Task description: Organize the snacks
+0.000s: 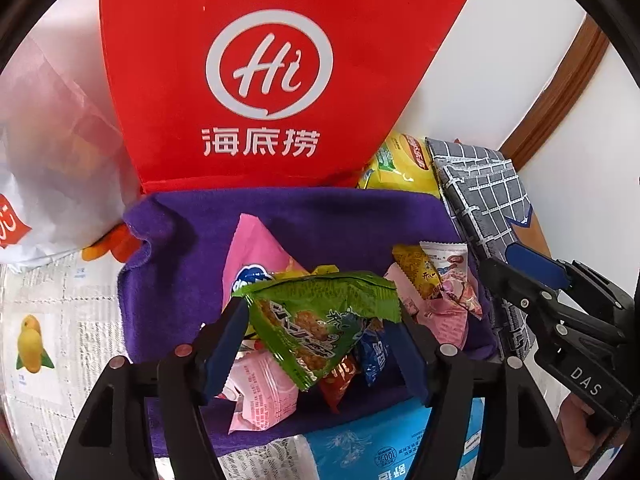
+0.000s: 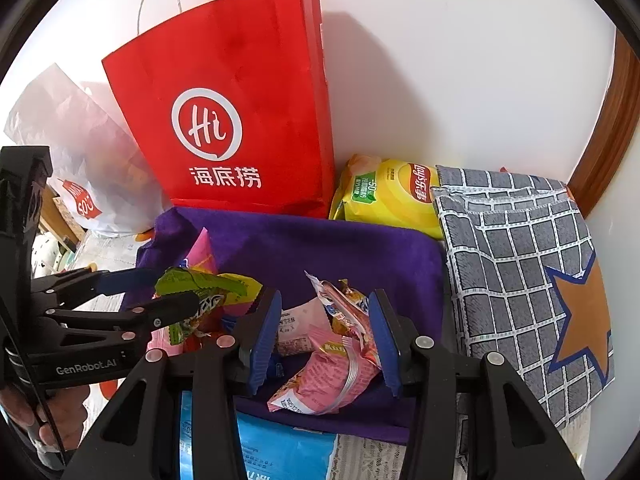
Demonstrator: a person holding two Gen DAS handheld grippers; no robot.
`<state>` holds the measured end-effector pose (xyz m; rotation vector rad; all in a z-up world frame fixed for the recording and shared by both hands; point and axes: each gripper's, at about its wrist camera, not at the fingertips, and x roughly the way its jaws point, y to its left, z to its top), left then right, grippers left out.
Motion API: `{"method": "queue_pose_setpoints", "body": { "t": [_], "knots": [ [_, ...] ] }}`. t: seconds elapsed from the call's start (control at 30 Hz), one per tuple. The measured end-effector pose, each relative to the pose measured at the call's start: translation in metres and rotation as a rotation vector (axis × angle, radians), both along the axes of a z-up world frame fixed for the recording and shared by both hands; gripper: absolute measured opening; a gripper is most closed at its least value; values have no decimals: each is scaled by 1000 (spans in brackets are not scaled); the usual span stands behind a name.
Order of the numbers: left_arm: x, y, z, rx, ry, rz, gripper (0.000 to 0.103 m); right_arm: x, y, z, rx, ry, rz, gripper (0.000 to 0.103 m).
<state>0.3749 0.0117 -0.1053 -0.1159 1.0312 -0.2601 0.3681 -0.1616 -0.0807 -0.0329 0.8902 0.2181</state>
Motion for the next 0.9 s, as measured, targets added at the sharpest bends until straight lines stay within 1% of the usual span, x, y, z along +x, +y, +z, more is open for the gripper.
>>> {"method": "queue_pose_setpoints", "body": {
  "t": [0.07, 0.13, 0.2, 0.33, 0.5, 0.7, 0.8, 0.9],
  "knots": [
    [-2, 1, 5, 8, -16, 5, 73, -1, -1, 1, -3, -5, -7, 45],
    [-5, 3, 10, 14, -36, 10, 81, -1, -4, 3, 2, -13, -17, 45],
    [-7, 4, 16, 19, -48, 8, 83, -1, -7, 6, 11, -22, -30, 46],
    [-11, 5, 23, 24, -48, 14, 83, -5, -12, 14, 14, -47, -58, 50],
    [-21, 4, 32, 79, -54, 25, 83, -13, -15, 21, 18, -52, -87, 52],
    [-34, 7, 50, 78, -73, 33, 83, -39, -19, 26, 23, -35, -115, 52],
    [-49, 9, 60, 65, -89, 36, 83, -55, -21, 34, 7, -41, -131, 56],
    [-67, 7, 70, 79, -112, 30, 83, -74, -23, 42, 10, -45, -140, 57]
  ]
}}
